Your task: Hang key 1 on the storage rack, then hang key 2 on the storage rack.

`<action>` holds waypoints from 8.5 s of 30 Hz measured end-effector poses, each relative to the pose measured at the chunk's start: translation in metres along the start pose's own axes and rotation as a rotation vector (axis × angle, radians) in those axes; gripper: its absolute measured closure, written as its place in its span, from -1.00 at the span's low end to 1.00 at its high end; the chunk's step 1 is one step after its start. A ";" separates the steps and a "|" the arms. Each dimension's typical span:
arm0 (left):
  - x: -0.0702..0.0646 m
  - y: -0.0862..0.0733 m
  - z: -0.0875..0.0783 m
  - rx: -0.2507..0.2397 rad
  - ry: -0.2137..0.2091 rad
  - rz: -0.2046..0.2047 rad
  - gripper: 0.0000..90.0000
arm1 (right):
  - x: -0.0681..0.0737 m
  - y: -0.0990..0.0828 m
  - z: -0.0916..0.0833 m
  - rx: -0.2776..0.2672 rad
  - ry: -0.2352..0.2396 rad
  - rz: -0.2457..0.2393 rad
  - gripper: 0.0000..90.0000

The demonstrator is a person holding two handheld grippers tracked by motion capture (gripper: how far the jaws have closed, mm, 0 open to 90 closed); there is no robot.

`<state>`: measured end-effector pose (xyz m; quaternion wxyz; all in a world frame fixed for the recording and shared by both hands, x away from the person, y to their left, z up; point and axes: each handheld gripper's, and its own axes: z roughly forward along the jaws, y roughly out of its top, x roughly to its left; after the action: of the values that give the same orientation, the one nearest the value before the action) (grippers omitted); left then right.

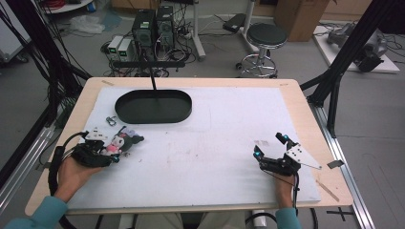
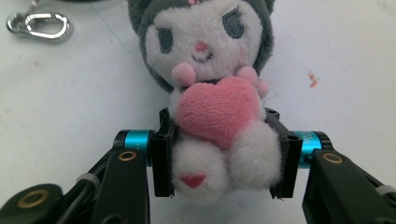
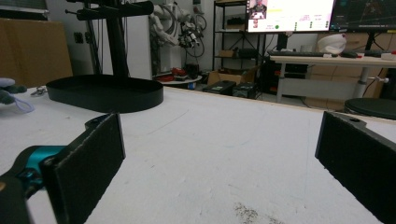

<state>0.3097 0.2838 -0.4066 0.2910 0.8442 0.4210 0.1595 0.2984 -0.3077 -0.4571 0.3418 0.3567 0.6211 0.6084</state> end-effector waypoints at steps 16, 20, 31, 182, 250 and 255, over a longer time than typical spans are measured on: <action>0.000 0.039 -0.030 -0.229 -0.022 -0.005 0.19 | 0.001 0.000 0.000 0.005 0.001 0.003 -0.99; 0.001 0.052 -0.034 -0.258 -0.012 -0.008 0.19 | 0.001 0.000 0.000 0.003 0.003 0.003 -0.99; 0.006 0.084 -0.026 -0.312 0.014 -0.012 0.18 | 0.001 0.000 0.000 0.007 0.003 0.005 -0.99; 0.027 0.158 0.064 -0.342 0.143 -0.146 -0.09 | 0.001 0.000 0.000 0.004 0.001 -0.009 -0.99; 0.015 -0.012 -0.013 -0.857 -0.006 0.010 -0.96 | 0.002 0.000 0.000 0.006 -0.004 -0.013 -0.99; 0.018 -0.006 -0.018 -0.822 0.024 0.007 -0.96 | 0.002 0.000 0.000 0.007 -0.003 -0.011 -0.99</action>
<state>0.3072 0.3072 -0.3963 0.5986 0.6569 0.3229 0.3254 0.2977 -0.3058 -0.4569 0.3446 0.3555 0.6248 0.6037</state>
